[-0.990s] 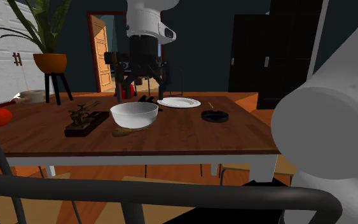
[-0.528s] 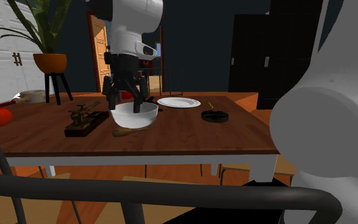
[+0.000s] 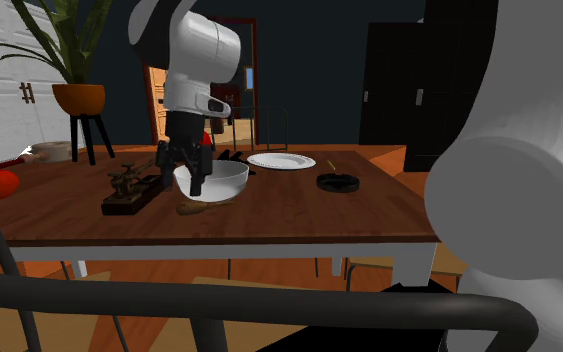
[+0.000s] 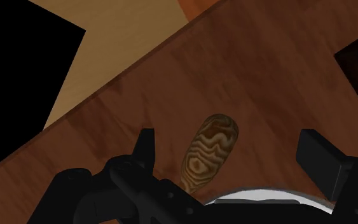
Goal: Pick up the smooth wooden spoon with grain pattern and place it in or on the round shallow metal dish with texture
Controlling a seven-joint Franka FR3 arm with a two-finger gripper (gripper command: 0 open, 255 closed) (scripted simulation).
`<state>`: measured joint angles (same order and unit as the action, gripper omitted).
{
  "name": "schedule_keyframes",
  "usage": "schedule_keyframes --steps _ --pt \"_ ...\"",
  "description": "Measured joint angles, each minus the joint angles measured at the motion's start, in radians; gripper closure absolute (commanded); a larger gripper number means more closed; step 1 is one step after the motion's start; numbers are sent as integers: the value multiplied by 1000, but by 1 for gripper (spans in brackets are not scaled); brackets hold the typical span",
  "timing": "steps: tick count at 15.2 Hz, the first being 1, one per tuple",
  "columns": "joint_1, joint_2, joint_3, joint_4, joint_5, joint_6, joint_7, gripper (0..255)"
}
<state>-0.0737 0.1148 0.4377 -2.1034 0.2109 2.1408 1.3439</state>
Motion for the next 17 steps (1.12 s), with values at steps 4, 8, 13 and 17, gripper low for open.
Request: schedule_keyframes --steps 4,8,13,17 --pt "8 25 3 -24 -5 49 8 0" --pt "10 32 4 -28 -7 61 9 0" --pt "10 33 4 -28 -7 62 9 255" --pt "10 33 4 -28 -7 62 9 255"
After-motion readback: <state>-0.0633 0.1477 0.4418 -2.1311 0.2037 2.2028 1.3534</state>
